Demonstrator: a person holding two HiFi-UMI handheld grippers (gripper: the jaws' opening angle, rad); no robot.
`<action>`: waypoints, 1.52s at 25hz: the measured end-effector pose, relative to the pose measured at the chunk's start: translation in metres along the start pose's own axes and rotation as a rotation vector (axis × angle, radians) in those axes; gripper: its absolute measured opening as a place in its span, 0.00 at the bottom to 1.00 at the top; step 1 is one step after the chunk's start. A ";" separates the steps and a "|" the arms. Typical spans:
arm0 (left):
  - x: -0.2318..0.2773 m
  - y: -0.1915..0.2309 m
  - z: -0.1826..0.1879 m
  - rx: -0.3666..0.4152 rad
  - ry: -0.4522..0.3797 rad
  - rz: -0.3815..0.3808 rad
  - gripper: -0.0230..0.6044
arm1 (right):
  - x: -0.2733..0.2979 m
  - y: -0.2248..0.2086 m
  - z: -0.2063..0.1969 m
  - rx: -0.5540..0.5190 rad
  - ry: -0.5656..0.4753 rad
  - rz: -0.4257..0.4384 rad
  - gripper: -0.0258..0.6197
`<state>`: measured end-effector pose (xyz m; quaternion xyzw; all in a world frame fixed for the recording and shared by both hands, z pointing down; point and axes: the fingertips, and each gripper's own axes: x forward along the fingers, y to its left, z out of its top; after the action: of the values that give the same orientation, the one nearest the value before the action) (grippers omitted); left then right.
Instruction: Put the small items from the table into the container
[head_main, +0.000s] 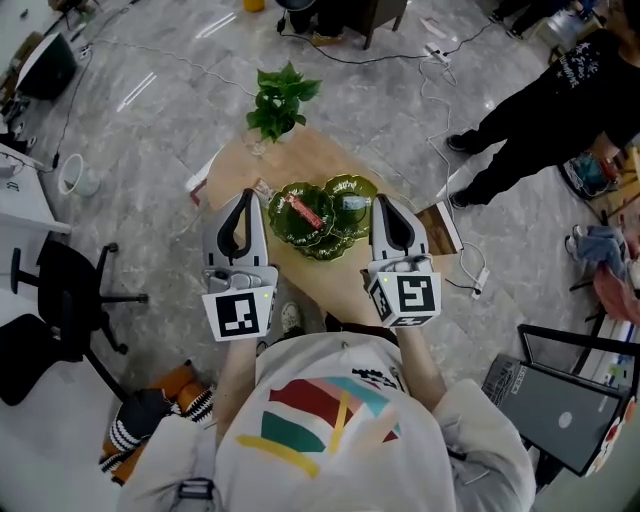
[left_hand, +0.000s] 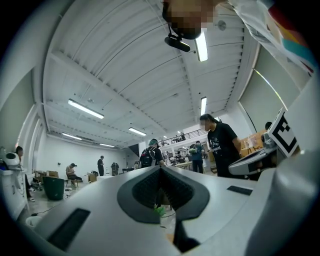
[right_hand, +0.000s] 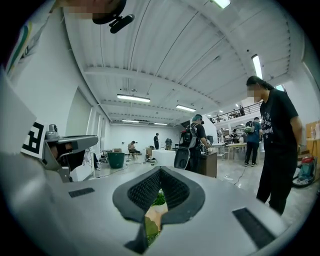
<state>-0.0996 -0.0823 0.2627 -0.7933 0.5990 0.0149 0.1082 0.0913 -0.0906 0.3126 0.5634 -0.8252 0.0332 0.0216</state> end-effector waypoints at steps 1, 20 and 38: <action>-0.002 0.002 0.000 -0.002 0.000 0.007 0.05 | 0.000 0.003 -0.002 0.001 0.007 0.010 0.06; -0.010 0.068 -0.028 0.049 0.093 0.141 0.05 | 0.029 0.053 -0.039 0.082 0.086 0.122 0.06; 0.047 0.205 -0.129 -0.087 0.108 -0.177 0.05 | 0.171 0.199 -0.089 0.218 0.184 -0.132 0.06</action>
<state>-0.2955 -0.2046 0.3495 -0.8466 0.5304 -0.0114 0.0422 -0.1564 -0.1702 0.4073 0.6100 -0.7725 0.1723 0.0380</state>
